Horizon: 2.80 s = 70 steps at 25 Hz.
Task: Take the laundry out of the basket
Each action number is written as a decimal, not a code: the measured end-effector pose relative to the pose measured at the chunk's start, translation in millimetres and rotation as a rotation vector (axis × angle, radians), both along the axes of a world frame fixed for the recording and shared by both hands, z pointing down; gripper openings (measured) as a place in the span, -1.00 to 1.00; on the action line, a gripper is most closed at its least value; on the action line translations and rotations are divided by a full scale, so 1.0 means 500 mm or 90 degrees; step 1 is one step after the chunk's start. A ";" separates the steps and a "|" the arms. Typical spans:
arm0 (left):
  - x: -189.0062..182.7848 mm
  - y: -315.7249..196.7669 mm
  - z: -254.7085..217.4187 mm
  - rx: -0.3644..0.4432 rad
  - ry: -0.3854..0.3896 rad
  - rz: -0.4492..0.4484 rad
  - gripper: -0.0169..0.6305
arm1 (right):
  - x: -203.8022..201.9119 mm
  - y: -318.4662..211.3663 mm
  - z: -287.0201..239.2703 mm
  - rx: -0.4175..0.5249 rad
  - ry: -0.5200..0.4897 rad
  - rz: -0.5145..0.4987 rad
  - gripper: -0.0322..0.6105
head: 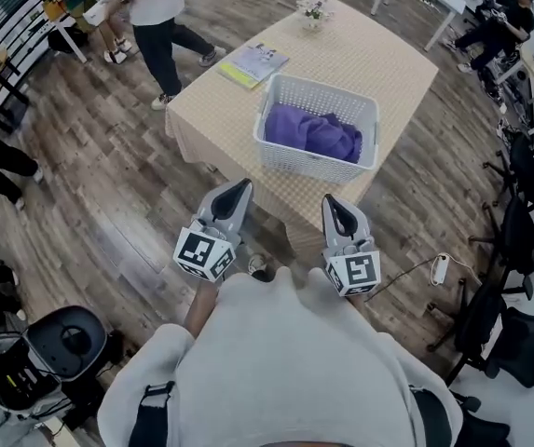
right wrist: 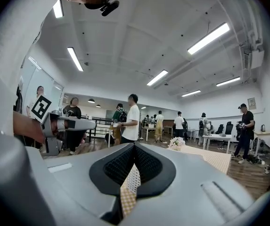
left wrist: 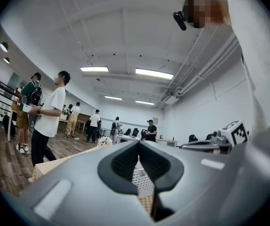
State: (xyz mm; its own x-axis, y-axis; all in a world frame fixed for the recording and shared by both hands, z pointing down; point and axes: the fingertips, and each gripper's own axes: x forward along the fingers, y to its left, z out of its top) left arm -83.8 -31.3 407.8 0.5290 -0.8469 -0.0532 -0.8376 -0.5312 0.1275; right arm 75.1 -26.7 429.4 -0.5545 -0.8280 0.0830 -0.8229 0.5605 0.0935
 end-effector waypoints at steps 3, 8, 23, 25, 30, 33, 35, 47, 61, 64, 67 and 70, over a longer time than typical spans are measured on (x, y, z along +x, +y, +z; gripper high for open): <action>-0.020 -0.044 0.003 -0.006 -0.001 0.017 -0.92 | -0.033 -0.046 -0.007 0.001 0.006 0.004 -0.90; -0.048 -0.093 0.005 -0.010 -0.005 0.040 -0.92 | -0.057 -0.089 -0.011 -0.001 0.003 0.031 -0.90; -0.052 -0.129 0.050 -0.044 0.011 0.054 -0.92 | -0.046 -0.108 0.040 -0.040 0.010 0.065 -0.90; -0.050 -0.146 0.049 -0.040 0.005 0.056 -0.92 | -0.047 -0.123 0.040 -0.039 0.006 0.064 -0.90; -0.036 -0.185 0.042 -0.036 -0.003 0.053 -0.92 | -0.033 -0.161 0.040 -0.037 -0.002 0.061 -0.90; -0.032 -0.230 0.037 -0.028 -0.008 0.049 -0.92 | -0.028 -0.203 0.036 -0.030 -0.009 0.059 -0.90; -0.027 -0.264 0.031 -0.023 -0.011 0.047 -0.92 | -0.022 -0.235 0.033 -0.025 -0.013 0.059 -0.90; 0.015 -0.423 -0.012 -0.002 -0.033 0.015 -0.92 | 0.028 -0.409 -0.014 0.005 -0.040 0.037 -0.90; 0.030 -0.485 0.025 -0.034 -0.048 0.001 -0.92 | 0.043 -0.477 0.026 -0.032 -0.054 0.034 -0.90; 0.024 -0.496 0.025 -0.032 -0.058 0.014 -0.92 | 0.043 -0.480 0.033 -0.042 -0.052 0.050 -0.90; 0.007 -0.511 0.028 -0.036 -0.056 0.013 -0.92 | 0.039 -0.489 0.034 -0.046 -0.045 0.061 -0.90; -0.008 -0.517 0.042 -0.051 -0.052 0.013 -0.92 | 0.033 -0.492 0.039 -0.059 -0.034 0.068 -0.90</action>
